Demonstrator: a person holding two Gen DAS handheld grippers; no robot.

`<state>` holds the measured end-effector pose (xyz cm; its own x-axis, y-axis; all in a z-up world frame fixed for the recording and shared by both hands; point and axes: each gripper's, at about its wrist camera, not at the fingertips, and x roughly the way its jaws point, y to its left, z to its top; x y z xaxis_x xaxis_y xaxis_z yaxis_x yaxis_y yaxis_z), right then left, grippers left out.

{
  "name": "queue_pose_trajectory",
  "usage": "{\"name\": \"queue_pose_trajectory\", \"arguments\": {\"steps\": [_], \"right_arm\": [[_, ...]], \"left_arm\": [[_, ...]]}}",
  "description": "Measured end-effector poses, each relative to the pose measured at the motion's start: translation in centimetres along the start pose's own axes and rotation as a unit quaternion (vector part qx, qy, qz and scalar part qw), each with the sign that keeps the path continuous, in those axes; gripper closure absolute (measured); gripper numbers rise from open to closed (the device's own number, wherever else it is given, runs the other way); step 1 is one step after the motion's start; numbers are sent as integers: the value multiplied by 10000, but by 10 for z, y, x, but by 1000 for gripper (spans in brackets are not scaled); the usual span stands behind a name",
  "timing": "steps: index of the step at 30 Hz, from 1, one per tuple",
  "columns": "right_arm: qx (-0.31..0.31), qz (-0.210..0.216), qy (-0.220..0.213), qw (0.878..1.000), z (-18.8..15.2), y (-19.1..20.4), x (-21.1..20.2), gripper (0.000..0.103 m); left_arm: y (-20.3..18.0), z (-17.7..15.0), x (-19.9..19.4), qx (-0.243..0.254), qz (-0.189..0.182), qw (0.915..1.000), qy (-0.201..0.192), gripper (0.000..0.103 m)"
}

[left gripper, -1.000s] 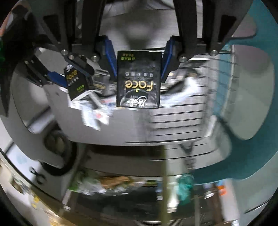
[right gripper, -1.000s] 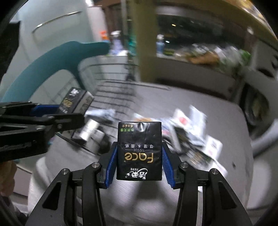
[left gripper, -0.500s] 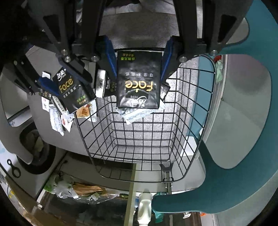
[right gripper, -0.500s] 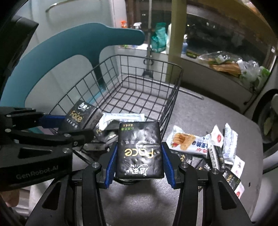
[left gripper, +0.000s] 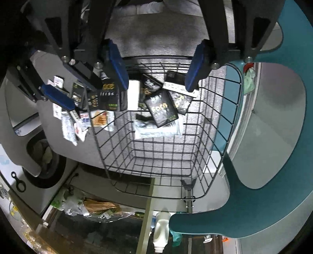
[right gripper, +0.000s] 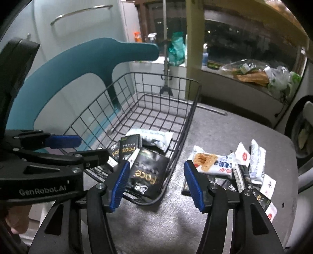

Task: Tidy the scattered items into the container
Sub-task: 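Open both grippers to drop the packs into the basket, then return to the pile and grasp a black tissue pack with the right gripper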

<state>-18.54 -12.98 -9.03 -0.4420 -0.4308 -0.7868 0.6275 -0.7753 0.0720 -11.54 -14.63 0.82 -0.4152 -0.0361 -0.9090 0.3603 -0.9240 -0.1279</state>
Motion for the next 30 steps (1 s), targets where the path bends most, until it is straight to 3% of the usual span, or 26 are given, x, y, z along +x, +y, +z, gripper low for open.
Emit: {"name": "queue_pose_trajectory", "arguments": {"steps": [7, 12, 19, 23, 30], "right_arm": [[362, -413, -110, 9984, -17, -53, -26, 46], [889, -918, 96, 9918, -48, -120, -33, 46], [1434, -1329, 518, 9793, -101, -185, -27, 46], [1567, -1181, 546, 9790, -122, -204, -18, 46], [1097, -1297, 317, 9850, -116, -204, 7, 46]], "left_arm": [[-25, -10, -16, 184, -186, 9996, -62, 38], [-80, -23, -7, 613, -609, 9961, 188, 37], [-163, -37, 31, 1215, -812, 9879, 522, 38], [-192, -41, 62, 1489, -680, 9840, 700, 37], [-201, -36, 105, 1587, -474, 9821, 892, 38]]}}
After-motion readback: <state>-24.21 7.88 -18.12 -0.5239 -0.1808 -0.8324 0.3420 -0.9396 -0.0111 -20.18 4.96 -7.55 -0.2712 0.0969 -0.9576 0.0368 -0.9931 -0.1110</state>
